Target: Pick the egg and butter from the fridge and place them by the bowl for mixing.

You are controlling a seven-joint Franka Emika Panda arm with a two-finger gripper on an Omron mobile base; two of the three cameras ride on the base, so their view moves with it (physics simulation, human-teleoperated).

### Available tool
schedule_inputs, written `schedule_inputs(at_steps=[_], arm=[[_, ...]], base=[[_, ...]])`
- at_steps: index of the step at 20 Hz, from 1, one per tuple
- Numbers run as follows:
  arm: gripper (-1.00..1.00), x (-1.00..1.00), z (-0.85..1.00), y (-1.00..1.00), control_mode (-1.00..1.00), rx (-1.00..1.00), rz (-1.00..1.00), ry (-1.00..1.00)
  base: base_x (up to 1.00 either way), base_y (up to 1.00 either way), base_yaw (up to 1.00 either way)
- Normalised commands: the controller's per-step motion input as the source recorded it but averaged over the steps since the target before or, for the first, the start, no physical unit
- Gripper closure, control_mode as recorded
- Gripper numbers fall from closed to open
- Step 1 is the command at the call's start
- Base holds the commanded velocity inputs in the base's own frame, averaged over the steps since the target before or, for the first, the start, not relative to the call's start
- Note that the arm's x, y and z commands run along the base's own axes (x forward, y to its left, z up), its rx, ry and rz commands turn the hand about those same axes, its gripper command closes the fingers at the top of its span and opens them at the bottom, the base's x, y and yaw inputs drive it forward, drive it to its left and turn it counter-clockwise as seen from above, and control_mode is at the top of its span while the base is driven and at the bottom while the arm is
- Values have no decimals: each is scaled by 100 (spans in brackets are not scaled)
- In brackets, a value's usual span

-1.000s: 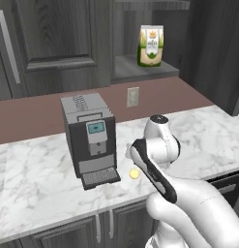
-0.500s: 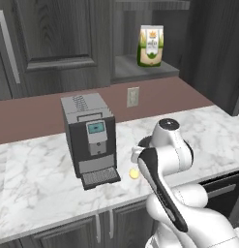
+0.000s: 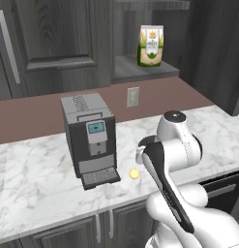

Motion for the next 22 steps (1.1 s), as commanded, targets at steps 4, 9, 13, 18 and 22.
schedule_inputs(at_steps=[4, 9, 13, 18, 22], arm=[[-100, -11, 3, -2, -100, -3, 1, 0], [-100, 0, 0, 0, -100, 0, 0, 0], [-100, 0, 0, 0, -100, 0, 0, 0], [-100, -6, 0, 0, 100, 0, 0, -2], [-100, 0, 0, 0, 100, 0, 0, 0]], base=[[0, 0, 0], [0, 0, 0], [0, 0, 0], [-22, -1, 0], [-57, -6, 0]])
